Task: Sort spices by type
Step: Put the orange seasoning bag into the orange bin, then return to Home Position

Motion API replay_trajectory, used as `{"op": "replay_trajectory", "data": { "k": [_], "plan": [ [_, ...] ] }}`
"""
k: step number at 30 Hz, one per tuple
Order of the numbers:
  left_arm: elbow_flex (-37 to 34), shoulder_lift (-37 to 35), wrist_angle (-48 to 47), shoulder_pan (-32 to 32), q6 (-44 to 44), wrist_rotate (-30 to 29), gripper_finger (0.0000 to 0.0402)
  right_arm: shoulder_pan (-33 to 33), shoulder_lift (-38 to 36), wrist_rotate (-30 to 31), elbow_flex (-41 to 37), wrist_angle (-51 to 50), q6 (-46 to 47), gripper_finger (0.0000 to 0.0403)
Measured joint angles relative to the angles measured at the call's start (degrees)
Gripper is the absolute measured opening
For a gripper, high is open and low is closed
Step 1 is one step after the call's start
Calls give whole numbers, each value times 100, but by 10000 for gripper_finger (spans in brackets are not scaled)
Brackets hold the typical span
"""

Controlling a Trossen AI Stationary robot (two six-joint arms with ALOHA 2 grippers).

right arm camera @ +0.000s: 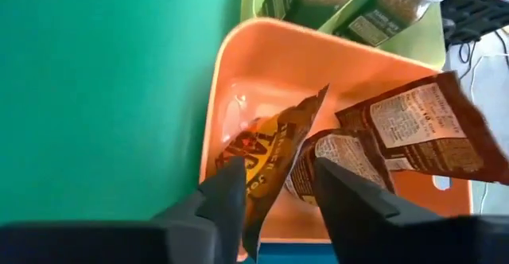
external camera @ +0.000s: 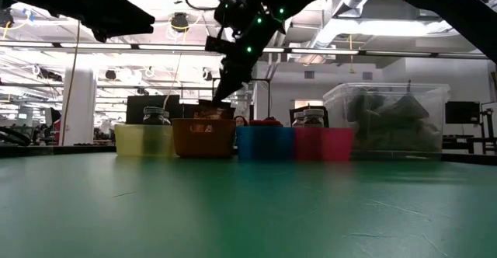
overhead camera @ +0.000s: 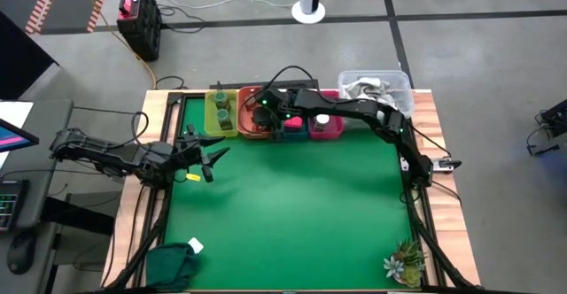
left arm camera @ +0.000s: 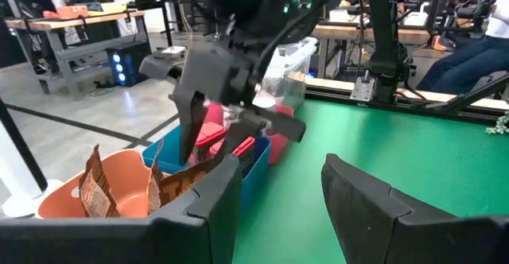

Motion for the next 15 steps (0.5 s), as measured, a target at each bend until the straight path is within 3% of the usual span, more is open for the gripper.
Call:
{"op": "replay_trajectory", "data": {
  "k": [6,11,15],
  "plan": [
    [0,-10,0,0,57,4,164,4,-417,-5,62,-231,276,215],
    [0,-128,-28,-50,222,4,164,-109,-954,-181,3,-940,765,220],
    [0,-160,-62,-203,413,7,164,-146,-1665,-418,-905,-807,1129,217]
  ]
}}
